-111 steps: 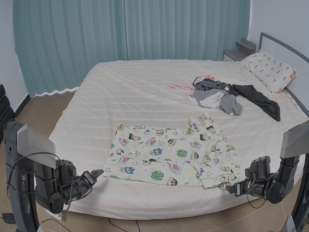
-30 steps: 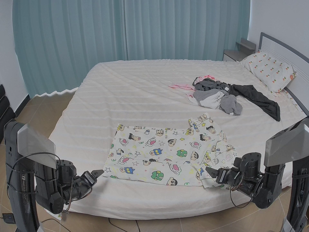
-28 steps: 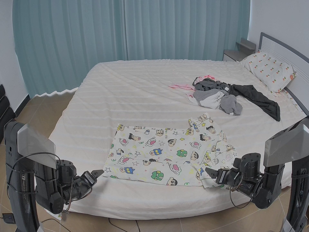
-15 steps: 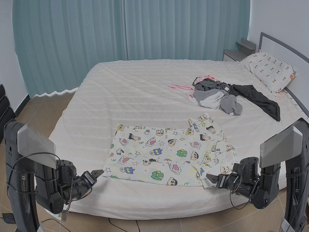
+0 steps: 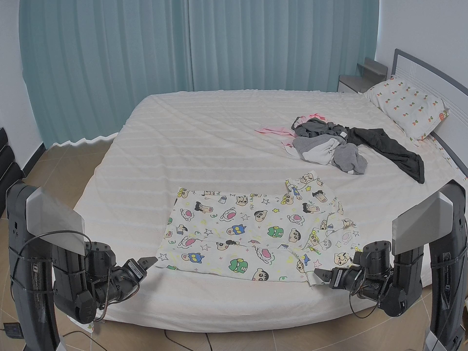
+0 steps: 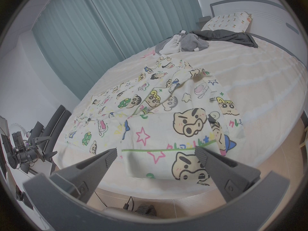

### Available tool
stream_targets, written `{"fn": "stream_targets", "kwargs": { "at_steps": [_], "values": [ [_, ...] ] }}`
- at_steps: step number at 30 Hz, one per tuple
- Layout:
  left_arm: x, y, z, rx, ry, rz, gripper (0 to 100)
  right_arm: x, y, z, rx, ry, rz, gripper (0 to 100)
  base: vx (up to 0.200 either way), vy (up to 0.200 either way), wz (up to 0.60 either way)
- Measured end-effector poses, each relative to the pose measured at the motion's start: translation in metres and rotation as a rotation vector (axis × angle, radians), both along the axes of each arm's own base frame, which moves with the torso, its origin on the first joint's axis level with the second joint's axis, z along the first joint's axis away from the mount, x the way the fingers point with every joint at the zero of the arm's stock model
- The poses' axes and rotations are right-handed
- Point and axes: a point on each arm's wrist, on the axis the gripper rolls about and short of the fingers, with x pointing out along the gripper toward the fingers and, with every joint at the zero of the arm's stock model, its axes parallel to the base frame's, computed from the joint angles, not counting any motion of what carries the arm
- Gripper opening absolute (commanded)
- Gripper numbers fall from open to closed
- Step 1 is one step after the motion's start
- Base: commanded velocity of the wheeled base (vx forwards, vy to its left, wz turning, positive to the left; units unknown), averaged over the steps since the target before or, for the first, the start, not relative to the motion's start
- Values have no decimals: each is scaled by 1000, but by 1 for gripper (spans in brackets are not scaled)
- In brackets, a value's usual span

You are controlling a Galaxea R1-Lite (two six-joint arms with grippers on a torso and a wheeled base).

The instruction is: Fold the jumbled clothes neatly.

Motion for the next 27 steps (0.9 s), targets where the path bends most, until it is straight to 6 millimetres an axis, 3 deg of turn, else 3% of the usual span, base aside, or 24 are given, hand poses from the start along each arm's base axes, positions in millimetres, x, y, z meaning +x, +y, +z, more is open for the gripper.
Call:
{"fn": "stream_targets", "kwargs": {
  "at_steps": [10, 21, 27],
  "values": [
    [-3, -1, 7, 4, -13, 3, 100, -12, 12, 38, 34, -103, 52, 100, 0, 0, 0],
    [-2, -5, 16, 15, -53, 57, 100, -14, 15, 45, 37, -127, 67, 100, 0, 0, 0],
    [-1, -6, 20, -16, -66, 67, 100, -13, 16, 45, 38, -129, 68, 100, 200, -100, 0]
  ]
}}
